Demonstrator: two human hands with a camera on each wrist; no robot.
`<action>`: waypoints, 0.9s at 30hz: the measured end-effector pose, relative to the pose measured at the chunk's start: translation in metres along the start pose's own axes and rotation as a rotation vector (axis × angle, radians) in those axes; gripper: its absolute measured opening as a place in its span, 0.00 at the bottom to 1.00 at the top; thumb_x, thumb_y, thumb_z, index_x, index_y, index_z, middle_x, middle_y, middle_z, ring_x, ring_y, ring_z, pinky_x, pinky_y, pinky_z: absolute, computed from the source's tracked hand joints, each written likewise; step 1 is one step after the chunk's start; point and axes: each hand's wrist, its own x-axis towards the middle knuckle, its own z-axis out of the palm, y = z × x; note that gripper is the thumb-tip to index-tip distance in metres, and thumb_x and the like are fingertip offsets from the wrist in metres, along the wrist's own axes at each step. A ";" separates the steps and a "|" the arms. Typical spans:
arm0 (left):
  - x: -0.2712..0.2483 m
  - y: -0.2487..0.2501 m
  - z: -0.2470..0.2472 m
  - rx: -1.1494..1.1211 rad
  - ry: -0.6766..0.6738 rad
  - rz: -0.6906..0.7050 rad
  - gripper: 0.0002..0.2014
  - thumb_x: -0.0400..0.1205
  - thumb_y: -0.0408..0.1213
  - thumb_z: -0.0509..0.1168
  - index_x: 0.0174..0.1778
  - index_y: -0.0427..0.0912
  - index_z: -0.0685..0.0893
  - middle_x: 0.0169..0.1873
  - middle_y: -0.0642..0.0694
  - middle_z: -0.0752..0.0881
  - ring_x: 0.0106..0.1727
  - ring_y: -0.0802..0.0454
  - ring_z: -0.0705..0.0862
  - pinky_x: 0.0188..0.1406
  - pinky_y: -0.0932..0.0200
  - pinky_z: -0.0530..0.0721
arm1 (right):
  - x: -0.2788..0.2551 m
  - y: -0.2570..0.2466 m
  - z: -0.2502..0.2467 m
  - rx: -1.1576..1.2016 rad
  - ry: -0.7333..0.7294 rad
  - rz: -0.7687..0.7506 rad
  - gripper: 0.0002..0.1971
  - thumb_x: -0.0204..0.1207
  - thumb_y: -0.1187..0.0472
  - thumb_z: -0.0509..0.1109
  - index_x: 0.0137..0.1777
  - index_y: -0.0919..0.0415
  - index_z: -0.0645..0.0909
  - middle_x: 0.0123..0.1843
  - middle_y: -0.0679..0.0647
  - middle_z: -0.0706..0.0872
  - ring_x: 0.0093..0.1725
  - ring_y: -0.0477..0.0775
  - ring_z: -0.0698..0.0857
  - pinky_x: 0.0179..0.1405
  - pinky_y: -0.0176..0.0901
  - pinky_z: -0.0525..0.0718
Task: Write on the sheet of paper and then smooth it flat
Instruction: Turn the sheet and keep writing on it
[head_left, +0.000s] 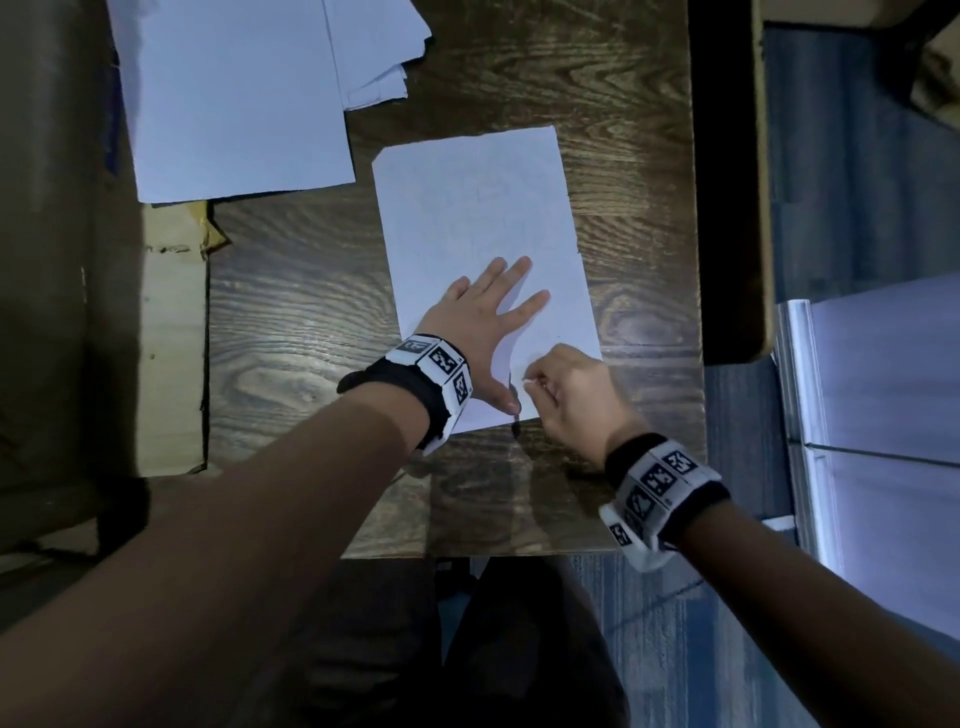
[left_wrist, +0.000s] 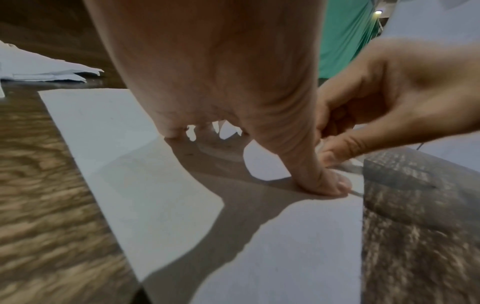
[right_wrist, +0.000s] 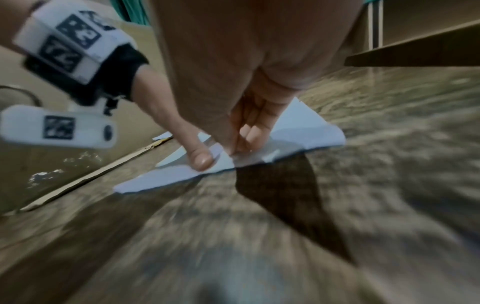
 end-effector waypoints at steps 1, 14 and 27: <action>0.000 0.000 0.000 -0.008 0.005 0.002 0.68 0.66 0.75 0.74 0.89 0.58 0.36 0.86 0.48 0.25 0.88 0.44 0.29 0.87 0.40 0.41 | 0.013 -0.001 -0.003 -0.005 0.029 0.007 0.04 0.78 0.66 0.69 0.45 0.64 0.85 0.43 0.54 0.82 0.38 0.57 0.82 0.38 0.54 0.85; -0.016 -0.003 -0.002 -0.043 0.057 -0.092 0.66 0.67 0.73 0.75 0.91 0.53 0.40 0.89 0.47 0.32 0.89 0.45 0.34 0.88 0.39 0.46 | 0.008 -0.004 -0.002 -0.065 -0.063 0.056 0.04 0.78 0.60 0.69 0.47 0.58 0.86 0.44 0.50 0.81 0.40 0.54 0.82 0.40 0.55 0.86; -0.047 -0.028 0.031 -0.137 0.047 -0.213 0.70 0.64 0.82 0.67 0.88 0.55 0.30 0.83 0.46 0.20 0.86 0.43 0.26 0.86 0.36 0.41 | 0.043 -0.030 0.005 -0.023 0.012 0.051 0.05 0.78 0.62 0.67 0.44 0.61 0.83 0.42 0.54 0.80 0.36 0.56 0.82 0.38 0.55 0.85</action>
